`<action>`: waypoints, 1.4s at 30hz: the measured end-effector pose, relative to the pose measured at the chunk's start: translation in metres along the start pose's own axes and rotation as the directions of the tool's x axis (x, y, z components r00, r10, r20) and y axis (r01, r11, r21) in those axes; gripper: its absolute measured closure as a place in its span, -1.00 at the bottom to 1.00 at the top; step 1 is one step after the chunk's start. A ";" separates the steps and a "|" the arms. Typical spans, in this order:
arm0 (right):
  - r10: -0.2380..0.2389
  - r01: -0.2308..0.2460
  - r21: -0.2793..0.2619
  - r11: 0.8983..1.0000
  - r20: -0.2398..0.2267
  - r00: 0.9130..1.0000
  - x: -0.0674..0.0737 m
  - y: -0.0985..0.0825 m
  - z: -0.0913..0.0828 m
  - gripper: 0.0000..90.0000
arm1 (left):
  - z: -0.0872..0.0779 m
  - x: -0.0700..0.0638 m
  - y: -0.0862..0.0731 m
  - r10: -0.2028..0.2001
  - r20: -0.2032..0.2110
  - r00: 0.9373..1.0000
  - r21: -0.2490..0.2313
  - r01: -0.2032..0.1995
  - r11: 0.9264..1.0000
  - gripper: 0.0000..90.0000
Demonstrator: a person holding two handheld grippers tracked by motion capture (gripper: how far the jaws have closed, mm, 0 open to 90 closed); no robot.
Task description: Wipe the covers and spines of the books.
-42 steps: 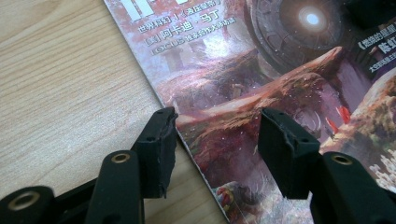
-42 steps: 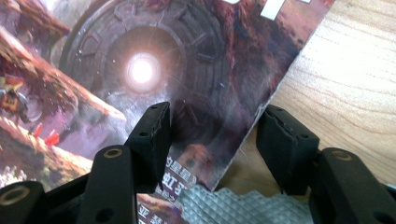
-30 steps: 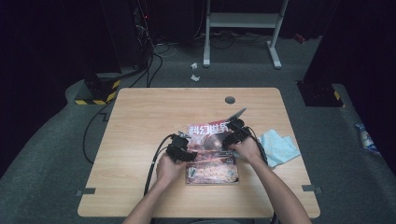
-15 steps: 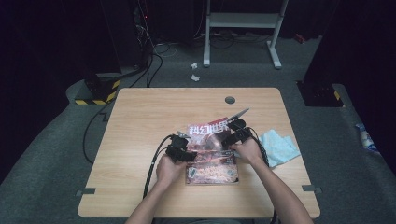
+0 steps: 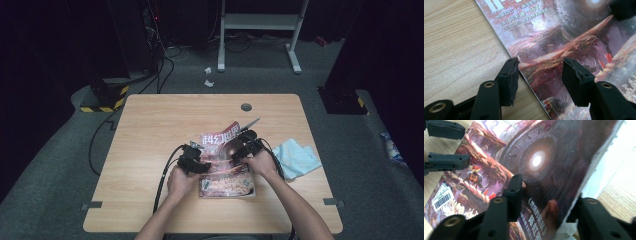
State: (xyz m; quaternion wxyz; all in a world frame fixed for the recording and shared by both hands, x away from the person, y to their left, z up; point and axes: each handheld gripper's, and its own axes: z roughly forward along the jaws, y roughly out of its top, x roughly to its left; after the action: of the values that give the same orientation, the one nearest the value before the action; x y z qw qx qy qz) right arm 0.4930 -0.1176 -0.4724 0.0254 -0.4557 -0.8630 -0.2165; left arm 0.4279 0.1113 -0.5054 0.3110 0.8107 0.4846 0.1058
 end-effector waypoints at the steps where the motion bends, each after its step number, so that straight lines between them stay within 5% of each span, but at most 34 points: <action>1: -0.007 0.007 -0.020 1.000 -0.005 1.000 0.000 -0.001 -0.002 0.59 | 0.000 0.000 0.000 -0.004 -0.002 1.000 -0.001 0.004 1.000 0.05; 9: -0.055 0.055 -0.041 0.998 0.001 0.998 0.003 -0.004 -0.003 0.85 | 0.000 0.000 0.000 0.018 0.014 1.000 0.007 -0.018 1.000 -0.07; 13: -0.074 0.073 -0.073 0.995 -0.005 0.997 0.005 -0.007 -0.006 0.91 | -0.002 -0.001 -0.001 -0.010 0.057 0.998 0.022 0.009 1.000 -0.22; 24: -0.114 0.107 -0.129 0.986 -0.043 0.993 0.015 0.002 -0.030 0.95 | -0.010 0.010 -0.009 -0.038 0.100 0.994 0.031 0.035 0.999 -0.38; 33: -0.143 0.125 -0.166 0.978 -0.101 0.985 0.025 0.008 -0.045 0.96 | -0.011 0.012 -0.015 -0.072 0.183 0.981 0.010 0.071 0.997 -0.47; 42: -0.197 0.170 -0.192 0.966 -0.132 0.972 0.038 0.013 -0.054 0.96 | -0.010 0.010 -0.014 -0.063 0.181 0.981 0.011 0.062 0.998 -0.51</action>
State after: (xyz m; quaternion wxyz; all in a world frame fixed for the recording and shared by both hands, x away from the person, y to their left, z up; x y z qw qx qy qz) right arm 0.4726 -0.1032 -0.4101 0.0286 -0.3566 -0.8741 -0.3286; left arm 0.4184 0.1290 -0.5072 0.3548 0.8021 0.4799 0.0205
